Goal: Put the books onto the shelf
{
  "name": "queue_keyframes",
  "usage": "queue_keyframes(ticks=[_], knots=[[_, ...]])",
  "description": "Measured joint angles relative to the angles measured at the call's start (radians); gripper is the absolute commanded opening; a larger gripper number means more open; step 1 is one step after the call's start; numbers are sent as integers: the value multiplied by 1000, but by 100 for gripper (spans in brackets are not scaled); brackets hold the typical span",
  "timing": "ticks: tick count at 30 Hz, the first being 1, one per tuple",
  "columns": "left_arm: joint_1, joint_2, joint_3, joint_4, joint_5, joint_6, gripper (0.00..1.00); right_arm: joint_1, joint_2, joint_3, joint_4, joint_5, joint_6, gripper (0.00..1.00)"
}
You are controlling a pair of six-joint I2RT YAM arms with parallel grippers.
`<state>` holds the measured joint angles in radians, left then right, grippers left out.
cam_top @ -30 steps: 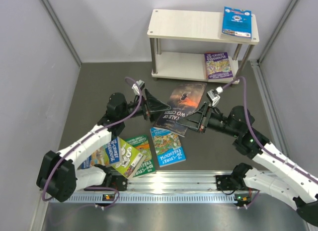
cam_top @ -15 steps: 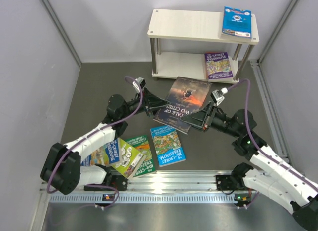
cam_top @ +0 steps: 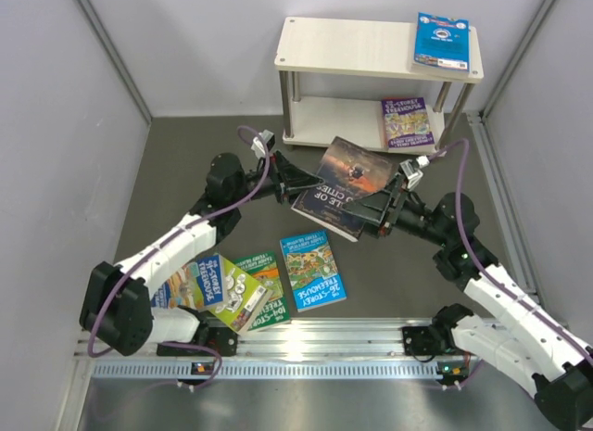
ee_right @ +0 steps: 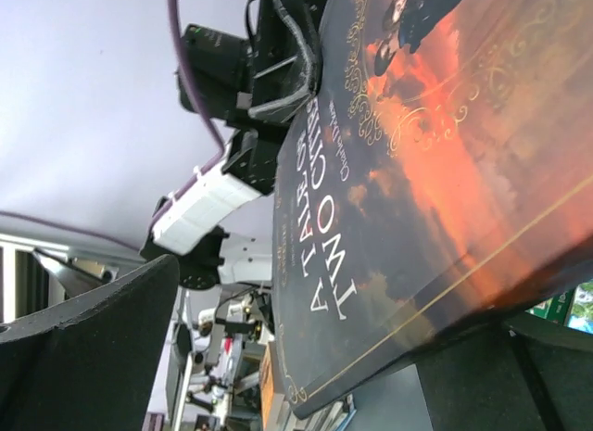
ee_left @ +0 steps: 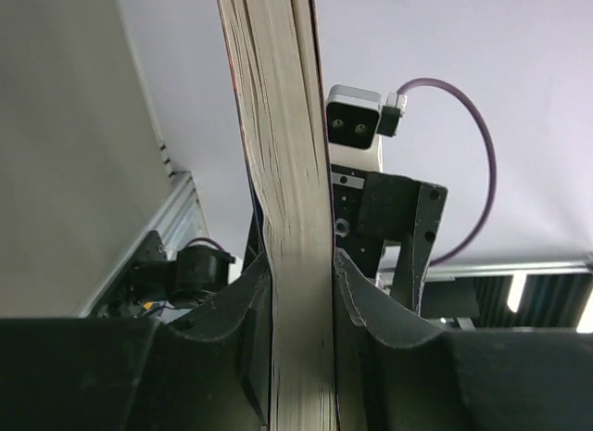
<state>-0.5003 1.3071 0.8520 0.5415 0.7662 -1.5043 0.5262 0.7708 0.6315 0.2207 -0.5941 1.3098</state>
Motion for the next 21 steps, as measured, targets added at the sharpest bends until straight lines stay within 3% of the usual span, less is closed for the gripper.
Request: queue_keyframes(ticks=[3, 7, 13, 21], knots=[[-3, 2, 76, -158, -53, 64, 0, -13, 30, 9, -6, 14, 2, 100], [-6, 1, 139, -254, -153, 104, 0, -13, 27, 9, -2, 49, 49, 100], [-6, 1, 275, -449, -324, 153, 0, -13, -47, 8, -5, 206, 151, 100], [-16, -2, 349, -507, -453, 199, 0, -13, 41, 120, -41, 348, 164, 100]])
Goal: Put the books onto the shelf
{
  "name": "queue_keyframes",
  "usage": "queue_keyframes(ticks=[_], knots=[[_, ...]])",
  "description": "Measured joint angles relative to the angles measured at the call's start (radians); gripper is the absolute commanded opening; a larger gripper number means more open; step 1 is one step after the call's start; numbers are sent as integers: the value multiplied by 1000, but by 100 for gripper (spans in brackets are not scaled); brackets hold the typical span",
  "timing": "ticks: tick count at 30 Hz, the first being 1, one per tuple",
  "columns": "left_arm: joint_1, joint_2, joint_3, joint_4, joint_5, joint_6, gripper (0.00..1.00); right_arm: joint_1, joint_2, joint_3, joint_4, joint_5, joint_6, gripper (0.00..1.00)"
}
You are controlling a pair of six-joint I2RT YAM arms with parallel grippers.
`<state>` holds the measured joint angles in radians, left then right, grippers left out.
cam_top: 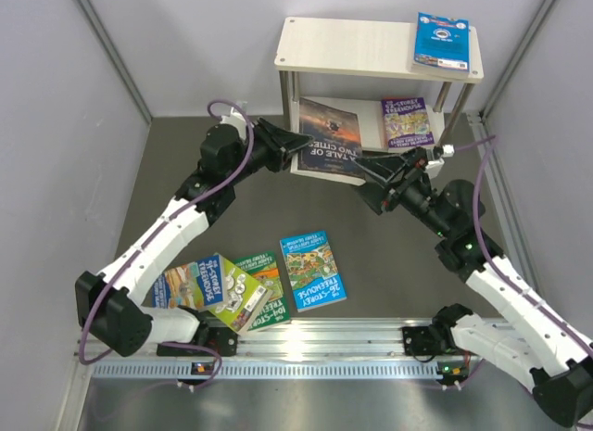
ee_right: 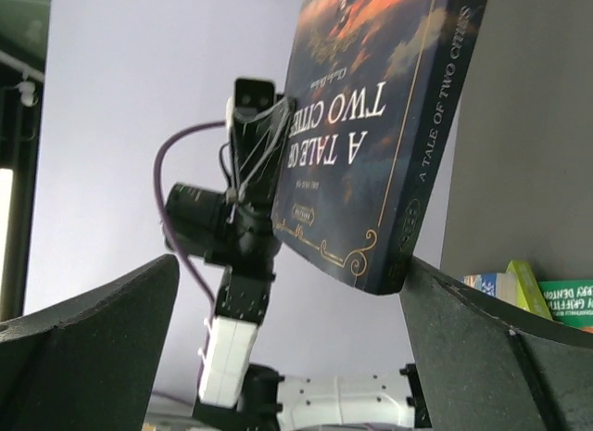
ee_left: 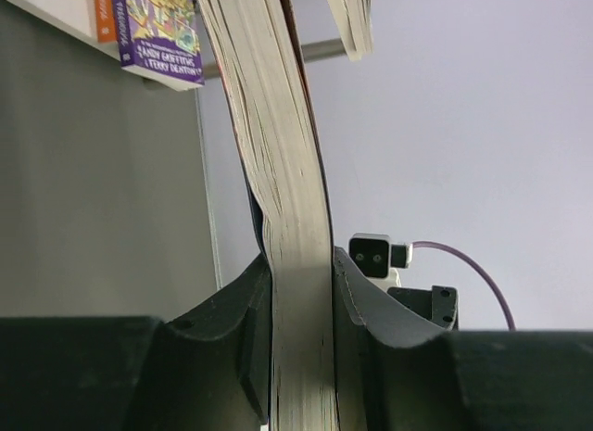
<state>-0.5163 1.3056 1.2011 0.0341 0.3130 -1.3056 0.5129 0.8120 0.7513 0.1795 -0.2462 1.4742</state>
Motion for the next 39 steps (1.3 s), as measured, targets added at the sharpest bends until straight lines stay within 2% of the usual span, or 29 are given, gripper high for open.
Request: queue_keyframes(ticks=[3, 6, 8, 11, 12, 17, 20, 21, 26, 27, 28, 30, 31, 33, 34, 38, 39], knots=[[-9, -3, 5, -23, -49, 17, 0, 0, 49, 35, -27, 38, -1, 99], [-27, -10, 13, -63, -88, 33, 0, 0, 70, 55, -66, 75, -5, 86], [-42, -15, 18, -80, -114, 39, 0, 0, 83, 78, -99, 96, -6, 83], [-66, -28, 31, -102, -161, 49, 0, 0, 110, 125, -145, 125, -16, 72], [-74, -33, 35, -105, -175, 51, 0, 0, 121, 142, -155, 137, -19, 65], [-116, -53, 56, -111, -219, 72, 0, 0, 157, 199, -196, 182, -44, 50], [-131, -61, 60, -111, -229, 84, 0, -1, 175, 221, -211, 199, -59, 38], [-135, -63, 60, -113, -233, 89, 0, -1, 181, 227, -217, 203, -61, 30], [-142, -68, 60, -143, -243, 108, 0, -6, 185, 246, -232, 215, -60, 6], [-142, -68, 60, -145, -241, 112, 5, -6, 186, 253, -238, 215, -64, 0], [-142, -68, 61, -148, -238, 115, 16, -6, 187, 262, -250, 214, -71, 0], [-142, -69, 67, -163, -233, 129, 31, -6, 203, 317, -314, 208, -105, 0], [-142, -69, 73, -176, -233, 135, 48, -7, 213, 345, -341, 205, -123, 0], [-146, -71, 91, -225, -224, 183, 65, -10, 261, 467, -425, 198, -198, 0], [-154, -78, 92, -256, -221, 204, 80, -10, 283, 523, -444, 193, -232, 0], [-174, -132, 83, -389, -229, 290, 99, -29, 365, 754, -534, 140, -375, 0], [-172, -151, 79, -412, -232, 304, 99, -49, 381, 798, -550, 123, -401, 0]])
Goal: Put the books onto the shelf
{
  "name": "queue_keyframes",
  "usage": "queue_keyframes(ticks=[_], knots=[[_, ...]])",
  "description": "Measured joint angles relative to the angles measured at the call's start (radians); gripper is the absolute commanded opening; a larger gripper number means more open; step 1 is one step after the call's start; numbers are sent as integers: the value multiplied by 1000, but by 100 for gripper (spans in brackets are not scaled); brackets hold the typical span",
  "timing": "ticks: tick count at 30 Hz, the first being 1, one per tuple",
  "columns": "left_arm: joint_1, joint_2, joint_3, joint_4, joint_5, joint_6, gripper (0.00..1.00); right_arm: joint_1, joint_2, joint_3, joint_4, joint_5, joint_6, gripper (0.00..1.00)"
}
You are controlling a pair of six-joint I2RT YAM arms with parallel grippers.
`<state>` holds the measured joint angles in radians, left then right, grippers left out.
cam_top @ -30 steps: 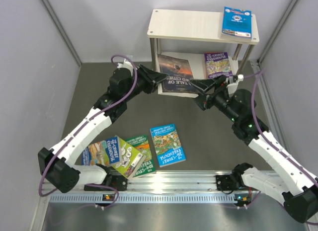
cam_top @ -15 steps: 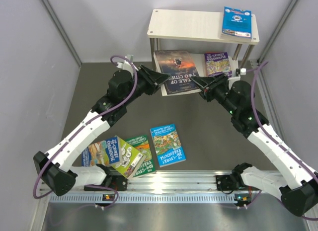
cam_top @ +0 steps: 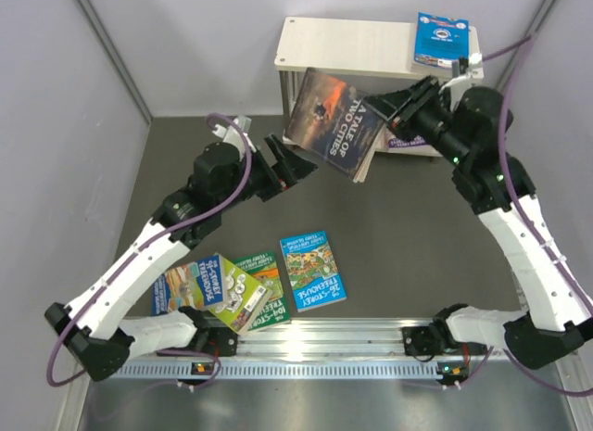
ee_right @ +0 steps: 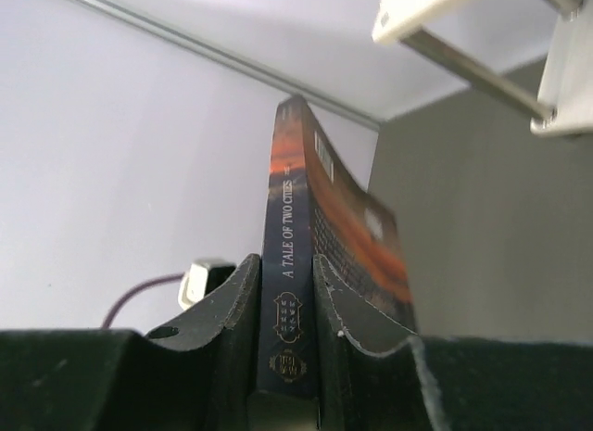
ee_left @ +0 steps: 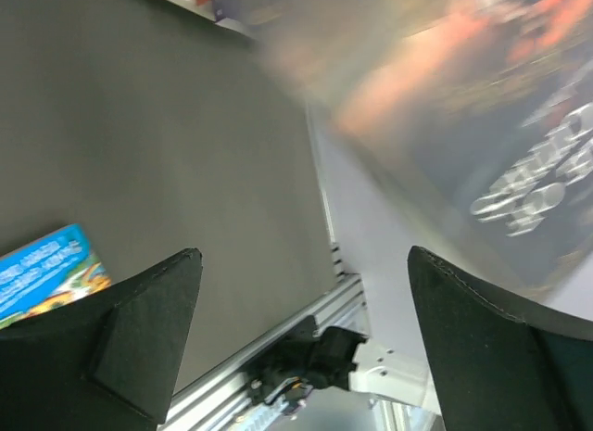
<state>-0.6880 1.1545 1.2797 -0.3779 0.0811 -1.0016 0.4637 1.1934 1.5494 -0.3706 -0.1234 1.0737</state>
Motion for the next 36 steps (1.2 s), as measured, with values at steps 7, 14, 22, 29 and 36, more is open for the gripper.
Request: queue_keyframes(ticks=[7, 14, 22, 29, 36], knots=[[33, -147, -35, -122, -34, 56, 99, -207, 162, 317, -31, -118, -74, 0], [32, -182, -55, -196, -39, 63, 99, -427, 349, 542, 15, -137, -34, 0], [33, -272, -55, -286, -84, 62, 98, -534, 448, 547, 48, 112, 21, 0], [32, -326, -27, -371, -141, 62, 98, -536, 535, 546, 90, 339, 74, 0], [32, -347, -5, -445, -187, 59, 98, -522, 553, 485, 102, 492, 108, 0]])
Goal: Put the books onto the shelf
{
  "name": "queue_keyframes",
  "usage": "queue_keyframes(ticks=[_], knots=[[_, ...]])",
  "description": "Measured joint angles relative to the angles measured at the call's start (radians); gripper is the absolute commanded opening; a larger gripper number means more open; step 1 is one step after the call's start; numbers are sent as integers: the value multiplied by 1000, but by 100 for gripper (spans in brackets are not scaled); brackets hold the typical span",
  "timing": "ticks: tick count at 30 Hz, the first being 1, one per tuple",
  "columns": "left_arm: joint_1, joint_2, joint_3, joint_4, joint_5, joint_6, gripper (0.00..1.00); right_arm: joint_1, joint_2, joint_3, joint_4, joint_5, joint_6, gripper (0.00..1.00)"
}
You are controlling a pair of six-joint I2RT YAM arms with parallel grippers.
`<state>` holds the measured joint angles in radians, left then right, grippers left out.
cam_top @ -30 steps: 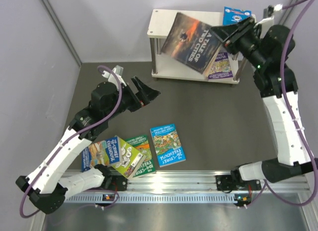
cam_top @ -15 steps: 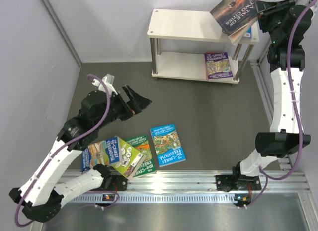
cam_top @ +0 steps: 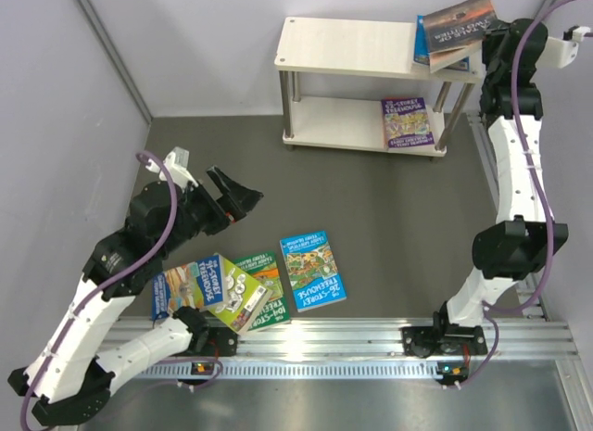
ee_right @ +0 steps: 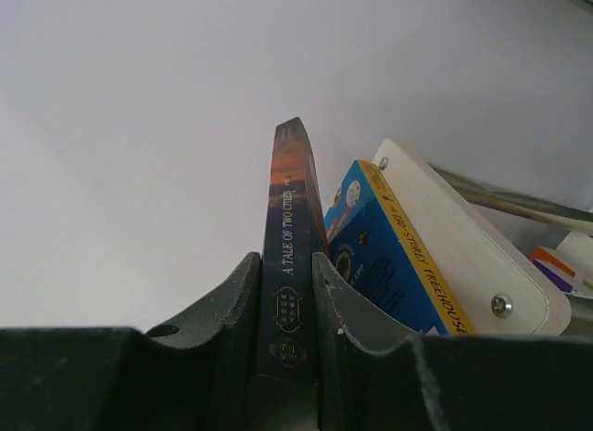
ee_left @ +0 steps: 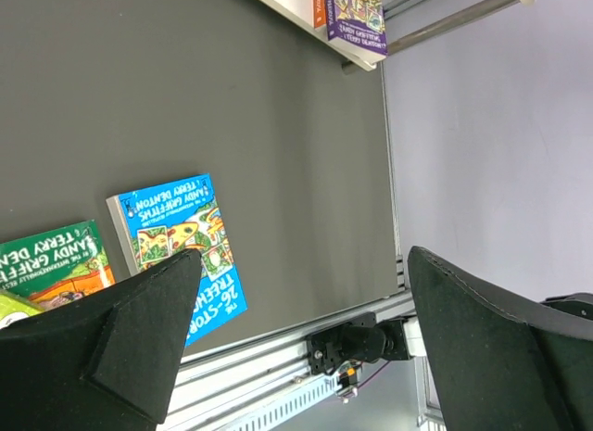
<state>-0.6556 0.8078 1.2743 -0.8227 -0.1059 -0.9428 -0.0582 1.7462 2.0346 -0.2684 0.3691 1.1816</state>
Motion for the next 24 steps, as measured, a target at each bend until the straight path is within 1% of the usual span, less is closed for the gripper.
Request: queue_keyframes(ticks=[7, 13, 17, 19, 20, 21, 22, 23, 24], knots=[[0, 6, 17, -27, -23, 0, 97, 40, 0, -84, 46, 42, 25, 0], [0, 6, 18, -29, -31, -10, 96, 74, 0, -153, 69, 45, 19, 0], [0, -1, 18, -29, -38, -26, 96, 76, 0, -156, 85, 45, -2, 9], [0, -5, 16, -29, -39, -31, 96, 75, 0, -156, 85, 45, -14, 37], [0, -7, 13, -29, -39, -33, 96, 75, 0, -155, 86, 45, -24, 62], [0, -8, 9, -29, -38, -35, 96, 75, 0, -153, 85, 46, -29, 70], [0, -11, 5, -29, -38, -38, 96, 75, 2, -143, 79, 47, -42, 76], [0, -14, 1, -28, -38, -40, 96, 73, 5, -130, 72, 49, -54, 86], [0, -15, -2, -29, -38, -43, 96, 72, 8, -115, 69, 50, -61, 91]])
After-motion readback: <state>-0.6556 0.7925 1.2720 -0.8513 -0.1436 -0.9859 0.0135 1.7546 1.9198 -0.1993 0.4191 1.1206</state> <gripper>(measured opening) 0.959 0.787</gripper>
